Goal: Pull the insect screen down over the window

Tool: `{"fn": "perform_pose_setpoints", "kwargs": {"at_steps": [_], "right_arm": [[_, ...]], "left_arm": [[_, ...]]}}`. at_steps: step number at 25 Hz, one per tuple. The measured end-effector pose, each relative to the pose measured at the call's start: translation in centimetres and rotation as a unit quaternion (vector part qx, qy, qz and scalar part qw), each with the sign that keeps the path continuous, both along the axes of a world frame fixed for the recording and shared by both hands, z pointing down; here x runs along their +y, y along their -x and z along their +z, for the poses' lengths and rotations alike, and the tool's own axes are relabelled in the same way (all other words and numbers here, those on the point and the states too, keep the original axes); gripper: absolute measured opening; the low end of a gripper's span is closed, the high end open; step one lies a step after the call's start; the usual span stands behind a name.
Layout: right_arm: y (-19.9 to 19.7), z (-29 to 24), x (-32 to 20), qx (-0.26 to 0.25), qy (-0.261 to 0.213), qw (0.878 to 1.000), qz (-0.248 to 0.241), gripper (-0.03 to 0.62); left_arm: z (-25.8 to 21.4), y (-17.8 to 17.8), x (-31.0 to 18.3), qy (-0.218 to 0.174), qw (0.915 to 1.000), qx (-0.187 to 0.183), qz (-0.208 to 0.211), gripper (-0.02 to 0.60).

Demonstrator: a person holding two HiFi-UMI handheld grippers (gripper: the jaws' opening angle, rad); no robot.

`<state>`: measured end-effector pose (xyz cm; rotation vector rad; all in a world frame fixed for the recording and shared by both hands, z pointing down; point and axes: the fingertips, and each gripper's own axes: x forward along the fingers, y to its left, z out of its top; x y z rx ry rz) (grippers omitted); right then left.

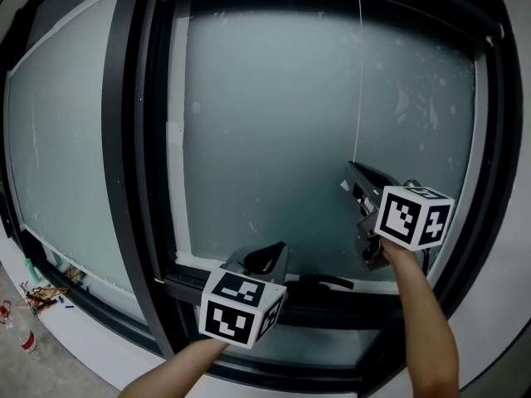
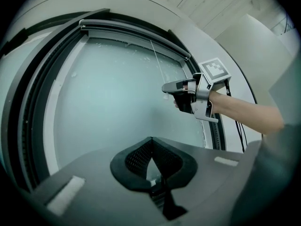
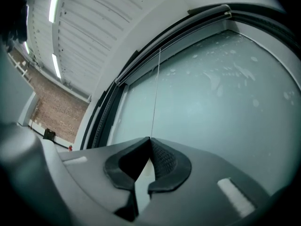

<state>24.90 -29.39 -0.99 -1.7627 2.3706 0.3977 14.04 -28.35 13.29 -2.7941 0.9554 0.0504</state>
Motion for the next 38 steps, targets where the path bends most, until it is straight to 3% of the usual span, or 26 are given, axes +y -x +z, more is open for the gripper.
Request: {"fn": "perform_pose_setpoints", "kwargs": {"at_steps": [3,6,10,13,16,20,24,26,29,33,37,38], "right_arm": [[0.7,0.4,-0.3,0.036,0.01,0.999,0.022,0.006],[1.0,1.6,-1.0,0.04,0.025,0.998,0.029,0.006],[0.8,3.0,-1.6,0.041,0.02,0.998,0.042,0.005],[1.2,3.6,-1.1,0.035,0.018,0.998,0.044,0.005],[2.2,4.7,-1.1,0.048,0.023,0.997,0.057,0.005],[2.8,8.7,-2.2,0.052,0.045,0.996,0.062,0.005],[3.0,10.0,-1.8,0.039,0.034,0.997,0.065,0.005],[3.2,10.0,-1.9,0.046,0.031,0.996,0.069,0.005],[3.5,10.0,-2.1,0.043,0.033,0.996,0.064,0.005],[3.7,10.4,-2.4,0.046,0.036,0.996,0.061,0.005],[3.3,10.6,-2.3,0.054,0.034,0.996,0.064,0.005],[3.2,10.6,-2.3,0.053,0.034,0.996,0.063,0.005]], "left_arm": [[-0.4,0.1,-0.4,-0.009,0.9999,-0.003,-0.001,0.009],[-1.7,0.6,-0.9,-0.034,0.9994,-0.002,-0.002,0.009],[-5.9,1.3,-2.0,-0.106,0.9941,-0.011,-0.02,0.009],[-10.5,2.0,-1.6,-0.187,0.9807,-0.03,-0.048,0.009],[-16.2,3.1,-0.8,-0.282,0.9551,-0.046,-0.078,0.011],[-23.5,4.4,-0.2,-0.366,0.9215,-0.061,-0.115,0.021],[-28.8,5.7,-0.8,-0.434,0.8787,-0.095,-0.173,0.058],[-31.0,5.9,-1.6,-0.464,0.8535,-0.124,-0.201,0.086],[-33.7,5.2,-3.1,-0.498,0.8148,-0.185,-0.231,0.155],[-36.0,4.0,-4.2,-0.525,0.7796,-0.229,-0.253,0.202],[-36.5,2.7,-5.6,-0.551,0.7331,-0.285,-0.278,0.236],[-36.7,2.6,-6.0,-0.55,0.728,-0.295,-0.284,0.242]]}}
